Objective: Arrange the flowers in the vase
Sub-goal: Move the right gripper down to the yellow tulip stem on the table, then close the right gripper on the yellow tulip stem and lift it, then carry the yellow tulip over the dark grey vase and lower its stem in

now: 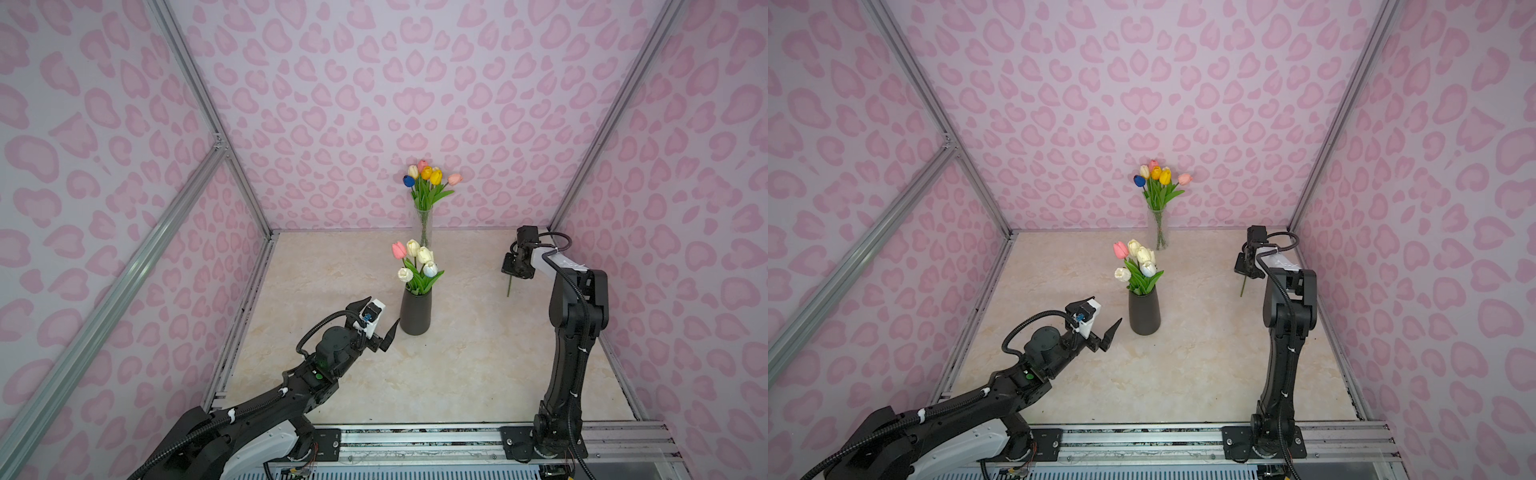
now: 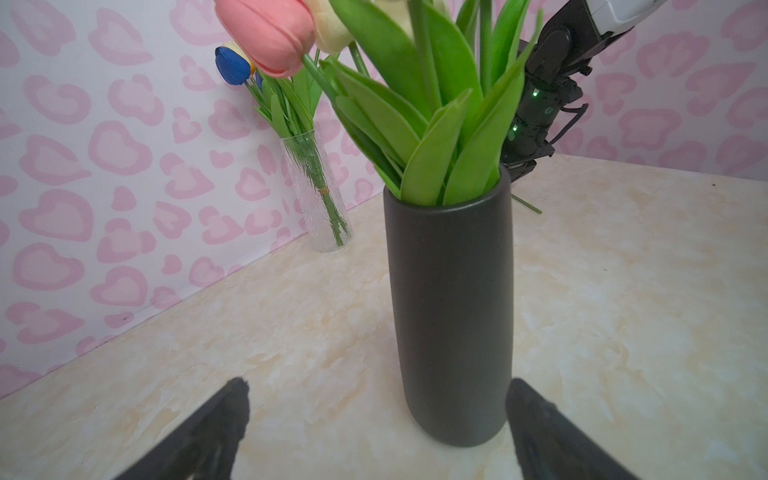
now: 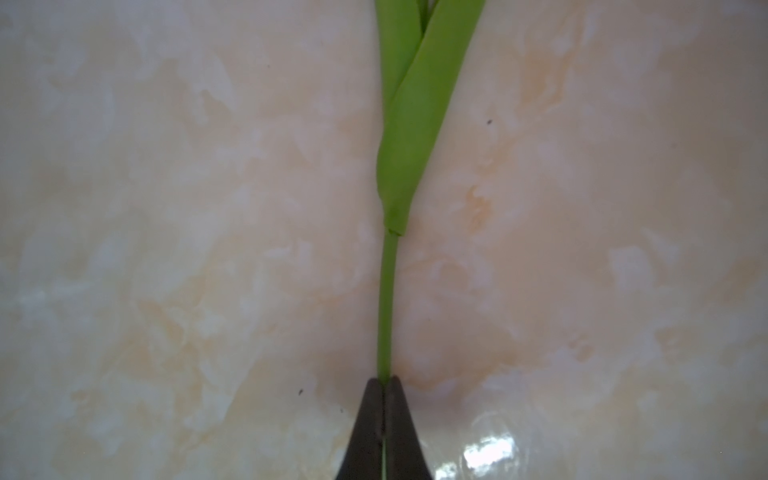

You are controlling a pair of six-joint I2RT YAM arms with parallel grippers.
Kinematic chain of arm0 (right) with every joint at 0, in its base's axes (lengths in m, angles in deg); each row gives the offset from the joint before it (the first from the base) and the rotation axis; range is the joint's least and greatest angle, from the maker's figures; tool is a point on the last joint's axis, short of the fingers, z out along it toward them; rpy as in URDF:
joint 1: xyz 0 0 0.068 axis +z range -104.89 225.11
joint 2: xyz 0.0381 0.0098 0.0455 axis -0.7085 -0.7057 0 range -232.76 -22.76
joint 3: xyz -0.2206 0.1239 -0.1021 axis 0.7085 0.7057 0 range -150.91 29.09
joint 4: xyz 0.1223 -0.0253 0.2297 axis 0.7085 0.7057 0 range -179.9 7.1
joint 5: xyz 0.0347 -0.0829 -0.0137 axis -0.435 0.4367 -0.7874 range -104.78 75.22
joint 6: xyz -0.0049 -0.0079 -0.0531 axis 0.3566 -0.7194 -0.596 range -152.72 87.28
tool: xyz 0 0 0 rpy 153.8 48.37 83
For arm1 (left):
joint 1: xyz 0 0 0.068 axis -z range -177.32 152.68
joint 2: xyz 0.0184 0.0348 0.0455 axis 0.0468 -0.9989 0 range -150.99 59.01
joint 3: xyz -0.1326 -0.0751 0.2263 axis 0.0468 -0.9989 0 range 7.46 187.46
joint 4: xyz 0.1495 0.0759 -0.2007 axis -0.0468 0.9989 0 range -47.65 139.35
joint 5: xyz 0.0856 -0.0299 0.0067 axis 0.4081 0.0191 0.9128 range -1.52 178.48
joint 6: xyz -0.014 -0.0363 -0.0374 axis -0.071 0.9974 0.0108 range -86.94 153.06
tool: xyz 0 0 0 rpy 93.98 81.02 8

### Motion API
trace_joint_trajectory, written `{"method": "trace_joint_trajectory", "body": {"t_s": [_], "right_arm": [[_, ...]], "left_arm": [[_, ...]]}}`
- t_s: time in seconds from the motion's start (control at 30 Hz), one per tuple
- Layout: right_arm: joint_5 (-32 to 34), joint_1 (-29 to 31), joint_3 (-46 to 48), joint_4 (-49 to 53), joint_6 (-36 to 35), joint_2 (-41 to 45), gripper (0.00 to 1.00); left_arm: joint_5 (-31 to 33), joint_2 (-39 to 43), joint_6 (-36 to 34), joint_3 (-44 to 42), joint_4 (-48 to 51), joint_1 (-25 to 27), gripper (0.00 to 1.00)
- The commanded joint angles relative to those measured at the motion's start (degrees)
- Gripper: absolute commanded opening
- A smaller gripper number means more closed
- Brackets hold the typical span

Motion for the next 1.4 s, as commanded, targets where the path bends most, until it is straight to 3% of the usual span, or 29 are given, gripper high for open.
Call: {"method": "trace_joint_trajectory", "body": {"t_s": [0.0, 0.2, 0.57, 0.77, 0.93, 1.23, 1.37], "right_arm": [[-3.16, 0.23, 3.93, 3.53, -0.45, 1.67, 0.0], [-5.09, 1.48, 13.03, -3.88, -0.49, 9.4, 0.0], [-4.51, 7.14, 17.75, -11.91, 0.51, 16.68, 0.0], [-6.81, 7.73, 23.26, -18.79, 0.73, 24.73, 0.0], [-14.36, 7.83, 31.14, -30.42, 0.29, 33.84, 0.0], [-26.17, 10.68, 48.54, -62.32, -0.23, 50.63, 0.0], [-28.25, 13.8, 55.42, -77.64, 1.16, 55.71, 0.0]], "left_arm": [[-0.26, 0.17, -0.63, 0.25, -2.26, -0.06, 0.97], [-0.34, 0.28, -0.52, 0.34, -2.13, -0.01, 0.97], [-0.34, 0.48, -0.38, 0.17, -2.31, -0.02, 0.97], [-0.26, 0.77, -0.36, 0.08, -2.13, -0.01, 0.97], [-0.43, 0.49, -0.18, 0.17, -2.3, -0.01, 0.97], [-0.53, 0.89, -0.1, 0.08, -2.21, -0.01, 0.97], [-0.52, 1.07, -0.15, -0.01, -2.31, -0.01, 0.97]]}}
